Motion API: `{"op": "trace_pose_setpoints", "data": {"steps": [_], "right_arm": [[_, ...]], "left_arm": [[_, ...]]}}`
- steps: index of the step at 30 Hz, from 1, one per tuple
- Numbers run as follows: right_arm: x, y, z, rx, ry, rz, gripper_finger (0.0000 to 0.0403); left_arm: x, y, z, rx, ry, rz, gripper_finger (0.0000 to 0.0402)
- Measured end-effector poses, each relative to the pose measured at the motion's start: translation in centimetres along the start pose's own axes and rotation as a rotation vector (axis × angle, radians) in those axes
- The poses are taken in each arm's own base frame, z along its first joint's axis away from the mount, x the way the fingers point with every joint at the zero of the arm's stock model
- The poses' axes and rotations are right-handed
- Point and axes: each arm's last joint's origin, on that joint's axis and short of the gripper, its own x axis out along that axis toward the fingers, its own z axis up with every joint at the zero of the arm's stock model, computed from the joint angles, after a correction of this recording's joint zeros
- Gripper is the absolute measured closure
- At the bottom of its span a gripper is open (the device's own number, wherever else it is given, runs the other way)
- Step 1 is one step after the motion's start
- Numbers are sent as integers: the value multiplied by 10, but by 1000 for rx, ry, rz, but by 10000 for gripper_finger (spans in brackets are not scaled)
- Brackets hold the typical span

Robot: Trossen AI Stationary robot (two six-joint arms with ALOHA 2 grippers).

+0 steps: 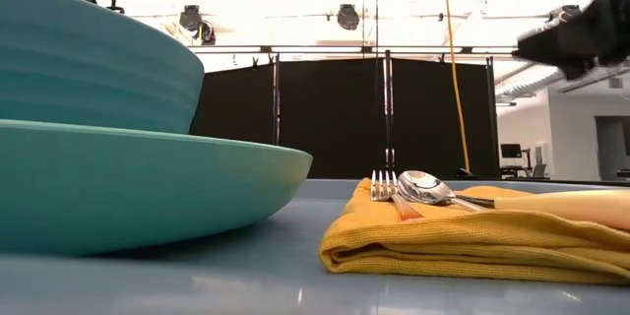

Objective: Set up tray
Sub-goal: Return to Home Position

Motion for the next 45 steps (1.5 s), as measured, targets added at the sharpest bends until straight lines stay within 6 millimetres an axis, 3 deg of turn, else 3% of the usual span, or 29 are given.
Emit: {"op": "trace_pose_setpoints", "data": {"steps": [5, 9, 15, 22, 29, 45], "right_arm": [[12, -3, 22, 20, -206, 201, 273], [24, -11, 15, -7, -154, 190, 273], [37, -23, 18, 48, -172, 316, 273], [47, -37, 16, 44, -139, 298, 273], [53, -50, 7, 65, -43, 167, 273], [43, -54, 11, 23, -104, 163, 273]], "left_arm": [[0, 0, 0, 0, -1, 0, 284], [0, 0, 0, 0, -2, 0, 284], [0, 0, 0, 0, -1, 0, 284], [0, 0, 0, 0, -1, 0, 284], [0, 0, 0, 0, -1, 0, 284], [0, 0, 0, 0, -1, 0, 284]]}}
